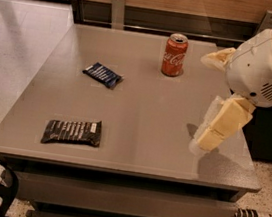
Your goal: Pick rxbar chocolate
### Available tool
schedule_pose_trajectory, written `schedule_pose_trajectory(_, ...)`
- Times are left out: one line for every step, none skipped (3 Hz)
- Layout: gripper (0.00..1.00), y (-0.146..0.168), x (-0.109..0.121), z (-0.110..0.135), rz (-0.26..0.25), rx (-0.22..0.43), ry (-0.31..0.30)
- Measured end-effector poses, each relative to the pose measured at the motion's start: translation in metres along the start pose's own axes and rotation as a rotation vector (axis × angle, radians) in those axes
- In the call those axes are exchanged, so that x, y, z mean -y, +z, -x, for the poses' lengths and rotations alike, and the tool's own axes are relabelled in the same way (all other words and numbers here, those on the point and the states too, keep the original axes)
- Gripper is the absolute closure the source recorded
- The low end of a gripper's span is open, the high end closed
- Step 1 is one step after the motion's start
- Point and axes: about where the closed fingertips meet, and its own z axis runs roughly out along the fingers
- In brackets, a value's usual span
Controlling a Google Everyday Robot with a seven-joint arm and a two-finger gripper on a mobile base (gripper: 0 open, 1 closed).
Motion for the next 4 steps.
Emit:
schedule_pose_trajectory(0.0, 0.04, -0.001, 0.005, 0.106, 0.114, -0.008)
schedule_pose_trajectory(0.0, 0.061, -0.001, 0.007, 0.155, 0.171, -0.016)
schedule_pose_trajectory(0.0, 0.064, -0.001, 0.007, 0.154, 0.18, -0.017)
schedule_pose_trajectory(0.0, 0.088, 0.003, 0.011, 0.147, 0.254, -0.021)
